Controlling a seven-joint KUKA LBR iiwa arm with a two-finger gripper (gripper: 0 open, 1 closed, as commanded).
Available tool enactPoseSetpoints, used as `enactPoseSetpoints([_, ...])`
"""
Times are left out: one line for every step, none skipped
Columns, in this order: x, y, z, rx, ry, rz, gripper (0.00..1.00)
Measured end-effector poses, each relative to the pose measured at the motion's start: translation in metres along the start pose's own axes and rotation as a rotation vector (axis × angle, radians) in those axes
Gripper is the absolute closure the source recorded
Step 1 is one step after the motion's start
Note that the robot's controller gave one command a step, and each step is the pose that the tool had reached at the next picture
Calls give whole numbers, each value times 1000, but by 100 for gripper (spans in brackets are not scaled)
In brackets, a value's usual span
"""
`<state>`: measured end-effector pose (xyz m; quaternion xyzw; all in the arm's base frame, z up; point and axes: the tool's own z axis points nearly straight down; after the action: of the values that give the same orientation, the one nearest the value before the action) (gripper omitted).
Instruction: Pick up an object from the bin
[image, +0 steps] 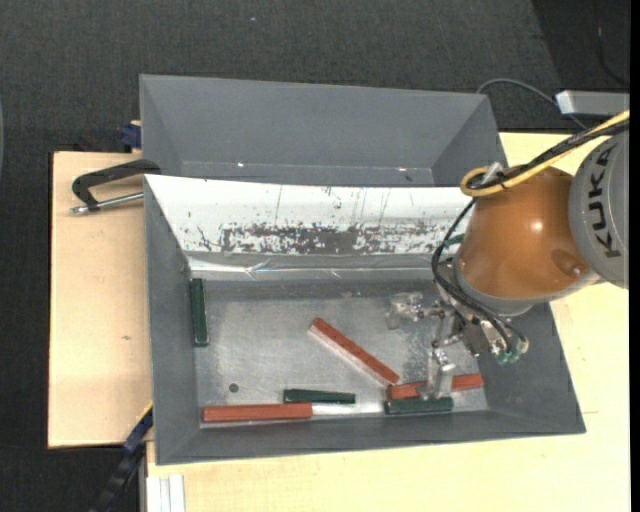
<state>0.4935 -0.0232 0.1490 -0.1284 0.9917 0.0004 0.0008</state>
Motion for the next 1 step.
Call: enactPoseSetpoints([-53,53,49,0,-6,193,0])
